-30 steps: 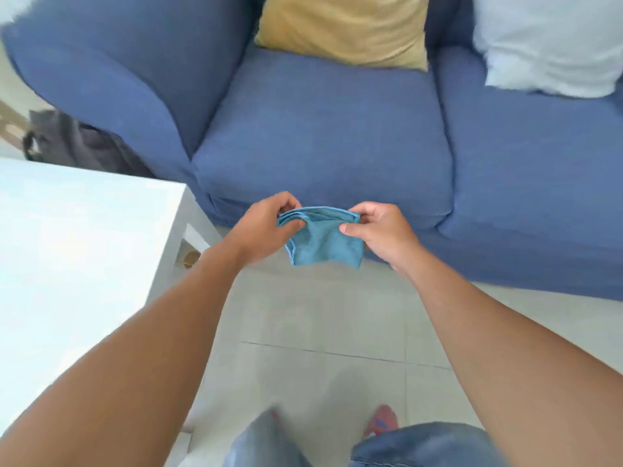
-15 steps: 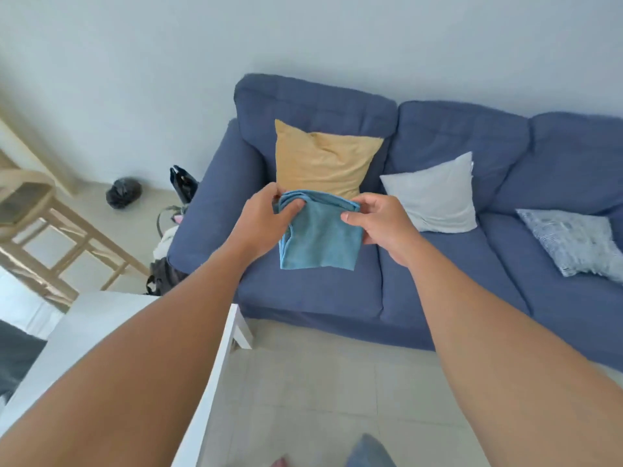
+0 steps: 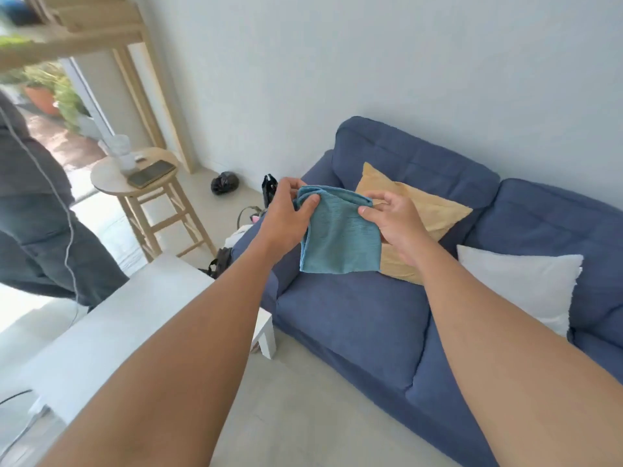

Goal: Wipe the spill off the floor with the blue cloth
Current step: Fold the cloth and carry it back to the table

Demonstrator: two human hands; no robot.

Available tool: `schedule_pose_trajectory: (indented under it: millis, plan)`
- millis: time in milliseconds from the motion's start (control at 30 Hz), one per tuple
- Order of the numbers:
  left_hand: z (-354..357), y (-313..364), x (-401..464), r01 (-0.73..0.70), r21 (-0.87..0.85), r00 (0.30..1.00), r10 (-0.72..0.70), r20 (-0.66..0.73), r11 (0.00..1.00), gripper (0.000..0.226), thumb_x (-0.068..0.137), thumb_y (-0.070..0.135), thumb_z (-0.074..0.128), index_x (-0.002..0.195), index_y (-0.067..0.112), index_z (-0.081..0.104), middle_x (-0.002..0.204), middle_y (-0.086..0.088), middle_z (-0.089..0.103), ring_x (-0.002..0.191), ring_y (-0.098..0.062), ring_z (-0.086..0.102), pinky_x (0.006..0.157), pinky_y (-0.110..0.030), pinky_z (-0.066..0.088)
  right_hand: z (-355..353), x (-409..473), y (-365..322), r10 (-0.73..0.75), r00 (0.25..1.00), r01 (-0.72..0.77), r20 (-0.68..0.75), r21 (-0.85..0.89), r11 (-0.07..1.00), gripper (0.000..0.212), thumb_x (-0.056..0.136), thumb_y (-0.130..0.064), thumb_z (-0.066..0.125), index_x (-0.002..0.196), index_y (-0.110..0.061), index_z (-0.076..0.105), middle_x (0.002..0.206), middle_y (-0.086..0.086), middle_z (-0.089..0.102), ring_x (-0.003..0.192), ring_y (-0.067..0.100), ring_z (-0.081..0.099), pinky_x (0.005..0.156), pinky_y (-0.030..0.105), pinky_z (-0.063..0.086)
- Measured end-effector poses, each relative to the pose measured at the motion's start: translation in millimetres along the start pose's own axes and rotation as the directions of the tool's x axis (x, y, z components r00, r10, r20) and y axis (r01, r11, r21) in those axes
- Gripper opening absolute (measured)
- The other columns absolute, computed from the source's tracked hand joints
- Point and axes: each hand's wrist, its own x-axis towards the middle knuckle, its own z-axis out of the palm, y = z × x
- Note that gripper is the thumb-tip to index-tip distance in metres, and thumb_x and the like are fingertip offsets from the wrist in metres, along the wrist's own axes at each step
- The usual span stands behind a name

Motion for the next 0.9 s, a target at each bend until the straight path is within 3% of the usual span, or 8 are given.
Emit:
schedule_pose_trajectory:
  millis: [167, 300, 433, 533, 600, 667, 767, 900]
  plan:
    - [-68, -51, -48, 0.272, -0.13, 0.959, -0.28, -0.044, 0.953, 0.05, 0.09, 0.008, 0.074, 0.131, 0.02, 0.047, 0.117, -0.011, 0.058, 0.091, -0.017, 0.066, 0.059, -0.033, 0.062, 89, 18, 25, 0.031, 0.969, -0.012, 0.246, -0.079, 0.997, 0.025, 0.089, -0.011, 0.072, 0.104, -0.031, 0.076, 0.096, 0.007, 0.075, 0.087, 0.024, 0.072, 0.082, 0.039, 0.058]
    - [-137, -104, -98, 0.382, -0.15, 0.899, -0.404, -0.168, 0.912, 0.058, 0.082, -0.004, 0.075, 0.128, 0.024, 0.053, 0.119, -0.012, 0.054, 0.102, -0.024, 0.062, 0.074, -0.043, 0.064, 182, 9, 46, 0.119, 0.864, -0.058, 0.489, -0.138, 0.989, 0.032, 0.09, -0.009, 0.072, 0.112, -0.032, 0.075, 0.102, 0.009, 0.076, 0.089, 0.023, 0.072, 0.083, 0.038, 0.059]
    - [-199, -162, -140, 0.464, -0.094, 0.82, -0.467, -0.33, 0.881, 0.053, 0.081, -0.002, 0.075, 0.124, 0.027, 0.066, 0.118, 0.0, 0.063, 0.116, -0.03, 0.06, 0.096, -0.05, 0.056, 271, 0, 65, 0.182, 0.735, -0.04, 0.653, -0.227, 0.973, 0.031, 0.092, 0.001, 0.069, 0.118, -0.015, 0.074, 0.094, 0.01, 0.069, 0.078, 0.019, 0.068, 0.056, 0.021, 0.056]
    - [-230, -206, -159, 0.559, -0.073, 0.741, -0.538, -0.403, 0.826, 0.038, 0.083, 0.004, 0.074, 0.117, 0.021, 0.072, 0.128, -0.004, 0.06, 0.112, -0.031, 0.063, 0.1, -0.048, 0.053, 335, -6, 80, 0.194, 0.685, -0.006, 0.702, -0.261, 0.965, 0.029, 0.092, 0.002, 0.069, 0.118, -0.009, 0.074, 0.092, 0.006, 0.063, 0.081, 0.018, 0.063, 0.063, 0.02, 0.055]
    - [-244, -238, -169, 0.615, -0.08, 0.678, -0.578, -0.453, 0.784, 0.041, 0.084, 0.005, 0.075, 0.123, 0.014, 0.069, 0.13, -0.005, 0.054, 0.116, -0.026, 0.059, 0.104, -0.042, 0.049, 377, -4, 98, 0.204, 0.655, 0.01, 0.728, -0.278, 0.96, 0.027, 0.09, 0.0, 0.07, 0.114, -0.013, 0.077, 0.09, -0.002, 0.065, 0.082, 0.016, 0.063, 0.069, 0.022, 0.053]
    - [-250, -272, -176, 0.662, -0.052, 0.651, -0.607, -0.456, 0.748, 0.05, 0.083, 0.009, 0.077, 0.13, 0.011, 0.063, 0.135, -0.006, 0.049, 0.117, -0.016, 0.051, 0.106, -0.024, 0.04, 412, -2, 124, 0.232, 0.626, 0.006, 0.744, -0.302, 0.953, 0.027, 0.088, -0.003, 0.072, 0.109, -0.02, 0.079, 0.094, -0.008, 0.069, 0.087, 0.017, 0.068, 0.077, 0.03, 0.057]
    - [-248, -336, -182, 0.709, -0.075, 0.615, -0.666, -0.422, 0.701, 0.069, 0.08, 0.009, 0.081, 0.142, 0.006, 0.052, 0.14, -0.005, 0.038, 0.117, -0.009, 0.043, 0.084, 0.005, 0.033, 454, 8, 176, 0.312, 0.563, -0.025, 0.765, -0.361, 0.932, 0.032, 0.084, -0.006, 0.076, 0.109, -0.026, 0.078, 0.117, 0.001, 0.072, 0.1, 0.028, 0.074, 0.088, 0.046, 0.062]
    - [-231, -435, -180, 0.744, -0.052, 0.606, -0.706, -0.367, 0.666, 0.071, 0.086, 0.001, 0.072, 0.148, 0.006, 0.039, 0.144, -0.008, 0.023, 0.118, -0.015, 0.041, 0.068, 0.007, 0.04, 501, 35, 257, 0.385, 0.469, -0.017, 0.795, -0.428, 0.904, 0.043, 0.085, -0.002, 0.076, 0.122, -0.023, 0.072, 0.128, 0.001, 0.067, 0.097, 0.026, 0.075, 0.075, 0.043, 0.065]
